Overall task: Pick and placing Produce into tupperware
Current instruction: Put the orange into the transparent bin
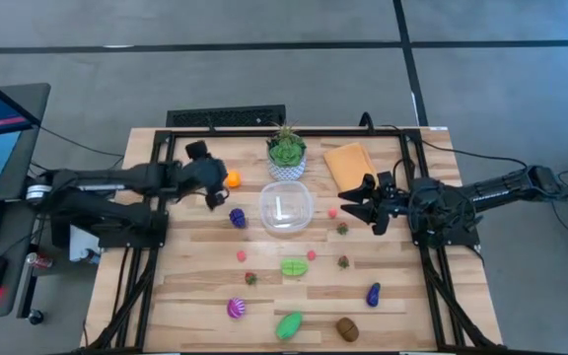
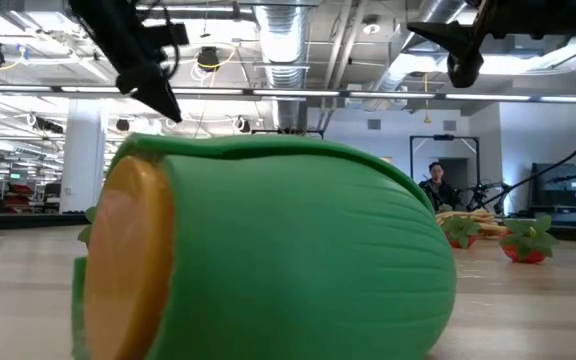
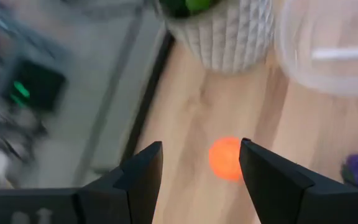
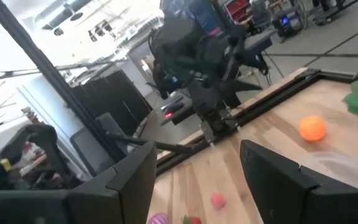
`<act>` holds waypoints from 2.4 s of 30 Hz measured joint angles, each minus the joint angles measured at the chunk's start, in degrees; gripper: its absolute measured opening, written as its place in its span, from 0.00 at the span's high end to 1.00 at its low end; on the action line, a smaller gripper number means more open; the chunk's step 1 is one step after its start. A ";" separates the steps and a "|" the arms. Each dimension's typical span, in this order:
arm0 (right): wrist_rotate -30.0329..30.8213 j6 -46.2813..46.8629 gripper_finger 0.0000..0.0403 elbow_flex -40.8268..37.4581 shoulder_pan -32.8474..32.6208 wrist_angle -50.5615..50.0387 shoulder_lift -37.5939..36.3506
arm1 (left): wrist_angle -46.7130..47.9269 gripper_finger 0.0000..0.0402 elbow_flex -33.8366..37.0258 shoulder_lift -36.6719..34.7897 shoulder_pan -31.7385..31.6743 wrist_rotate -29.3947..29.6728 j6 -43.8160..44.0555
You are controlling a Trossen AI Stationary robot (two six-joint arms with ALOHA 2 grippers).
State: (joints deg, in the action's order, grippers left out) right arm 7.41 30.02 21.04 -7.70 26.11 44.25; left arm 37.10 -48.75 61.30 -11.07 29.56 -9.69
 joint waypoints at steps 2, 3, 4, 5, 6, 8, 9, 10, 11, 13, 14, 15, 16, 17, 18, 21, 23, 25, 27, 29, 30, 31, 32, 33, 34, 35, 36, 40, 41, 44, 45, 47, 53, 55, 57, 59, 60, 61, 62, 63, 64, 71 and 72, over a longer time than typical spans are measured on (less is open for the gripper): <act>0.09 0.40 0.37 0.00 -0.49 -0.67 0.00 | 4.45 0.49 -3.50 3.43 -4.09 -3.55 5.29; 0.10 0.47 0.37 0.00 -0.63 -0.81 0.00 | 6.62 0.49 -5.40 5.18 -6.19 -4.42 9.67; 0.10 0.51 0.37 0.00 -0.88 -0.78 0.00 | 8.80 0.49 -7.33 6.87 -8.19 -5.01 14.54; 0.12 0.54 0.37 0.00 -1.10 -0.77 0.00 | 11.02 0.49 -9.11 8.61 -10.12 -5.76 19.89; 0.12 0.55 0.37 0.00 -1.30 -0.77 0.00 | 12.92 0.49 -10.73 10.21 -11.89 -6.89 24.95; 0.12 0.56 0.37 0.00 -1.71 -0.77 0.00 | 15.96 0.49 -14.02 13.23 -14.62 -10.33 31.55; 0.12 0.56 0.37 0.00 -1.84 -0.79 0.00 | 16.76 0.49 -15.50 14.58 -15.51 -12.41 33.14; 0.12 0.56 0.37 0.00 -1.82 -0.81 0.00 | 17.46 0.49 -16.79 15.87 -16.27 -14.03 34.22; 0.14 0.56 0.37 0.00 -1.80 -0.81 0.00 | 17.92 0.49 -17.87 17.20 -16.78 -14.80 35.13; 0.14 0.54 0.37 0.00 -1.80 -0.81 0.00 | 17.93 0.49 -19.73 19.55 -17.26 -14.63 37.92; 0.14 0.54 0.37 0.00 -1.80 -0.81 0.00 | 17.98 0.49 -20.68 20.71 -17.31 -13.96 39.73; 0.14 0.54 0.37 0.00 -1.80 -0.81 0.00 | 18.06 0.49 -21.51 21.91 -17.31 -13.30 41.36; 0.14 0.54 0.37 0.00 -1.80 -0.81 0.00 | 18.24 0.49 -22.25 23.10 -17.33 -12.88 42.40; 0.14 0.54 0.37 0.00 -1.82 -0.81 0.00 | 18.67 0.48 -22.80 24.39 -17.31 -12.72 42.85; 0.14 0.54 0.37 0.00 -1.92 -0.81 0.00 | 19.16 0.47 -23.27 25.68 -17.31 -12.75 43.01; 0.16 0.53 0.37 0.00 -2.40 -0.84 0.00 | 21.21 0.42 -24.26 29.18 -17.27 -13.09 43.59; 0.14 0.52 0.37 0.00 -2.68 -1.06 0.00 | 22.80 0.38 -24.40 31.12 -17.27 -13.16 44.65; 0.14 0.52 0.37 0.00 -3.13 -1.54 0.00 | 24.07 0.34 -24.40 32.61 -17.27 -13.31 45.54; 0.14 0.52 0.37 0.00 -3.34 -2.34 0.00 | 24.49 0.30 -24.40 33.58 -17.29 -14.24 46.08; 0.14 0.50 0.37 0.00 -3.57 -2.85 0.00 | 24.44 0.27 -24.40 33.70 -17.27 -15.50 46.20; 0.14 0.48 0.37 0.00 -3.54 -3.11 0.00 | 23.96 0.25 -24.40 33.62 -17.27 -15.76 46.38; 0.14 0.46 0.37 0.00 -3.47 -3.41 0.00 | 23.00 0.24 -24.40 33.61 -17.27 -15.86 46.51; 0.14 0.46 0.37 0.00 -3.43 -3.60 0.00 | 21.99 0.23 -24.40 33.61 -17.24 -16.10 46.57; 0.15 0.45 0.37 0.00 -3.43 -3.61 0.00 | 21.40 0.22 -24.40 33.61 -17.27 -16.61 46.59; 0.16 0.45 0.37 0.00 -3.43 -3.60 0.00 | 21.21 0.22 -24.40 33.61 -17.27 -17.29 46.59; 0.16 0.45 0.37 0.00 -3.43 -3.60 0.00 | 20.91 0.21 -24.40 33.61 -17.27 -17.94 46.61; 0.15 0.45 0.37 0.00 -3.43 -3.59 0.00 | 20.38 0.21 -24.37 33.61 -17.27 -18.44 46.56; 0.14 0.45 0.37 0.00 -3.47 -3.55 0.00 | 17.80 0.21 -23.80 33.61 -17.27 -18.89 46.10; 0.14 0.55 0.37 0.00 -3.56 -3.47 0.00 | 17.80 0.21 -23.79 33.61 -17.27 -18.95 45.76; 0.15 1.41 0.37 0.00 -3.54 -3.44 0.00 | 17.26 0.21 -23.79 33.61 -17.27 -19.51 44.70; 0.14 1.46 0.37 0.00 -3.54 -3.43 0.00 | 17.20 0.21 -23.79 33.61 -17.27 -19.72 44.51; 0.14 1.61 0.37 0.00 -3.54 -3.42 0.00 | 16.94 0.21 -23.79 33.61 -17.27 -19.76 43.93; 0.14 2.12 0.37 0.00 -3.54 -3.38 0.00 | 18.02 0.21 -23.70 35.45 -17.48 -21.21 42.75; 0.14 2.47 0.37 0.00 -3.54 -3.35 0.00 | 17.88 0.21 -23.70 36.98 -17.48 -21.84 42.53; 0.14 2.59 0.37 0.00 -3.54 -3.33 -0.02 | 18.04 0.21 -23.70 38.68 -17.44 -21.81 42.42; 0.14 2.63 0.37 0.00 -3.54 -3.35 0.00 | 17.85 0.21 -23.70 39.95 -17.42 -21.90 42.40; 0.14 2.89 0.37 0.00 -3.54 -3.32 -0.02 | 17.77 0.21 -23.70 40.42 -17.42 -22.22 42.33; 0.14 3.09 0.37 0.00 -3.54 -3.32 -0.02 | 17.72 0.21 -23.70 40.94 -17.42 -22.31 42.30; 0.14 3.17 0.37 0.00 -3.54 -3.35 0.00 | 17.63 0.21 -23.70 41.37 -17.42 -22.31 42.28; 0.15 3.17 0.37 0.00 -3.54 -3.35 0.00 | 17.56 0.21 -23.70 41.70 -17.42 -22.31 42.25; 0.14 3.18 0.37 0.00 -3.54 -3.35 -0.02 | 17.59 0.21 -23.70 41.94 -17.42 -22.30 42.17; 0.16 3.14 0.37 0.00 -3.54 -3.35 -0.02 | 17.56 0.21 -23.70 42.00 -17.84 -21.77 41.66; 0.14 3.14 0.37 0.00 -3.54 -3.37 -0.02 | 17.76 0.21 -23.64 42.00 -17.97 -21.68 41.56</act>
State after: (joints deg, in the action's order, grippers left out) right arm 7.55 33.17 21.04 -11.25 22.74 44.23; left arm 54.85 -72.39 103.31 -29.04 7.88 31.87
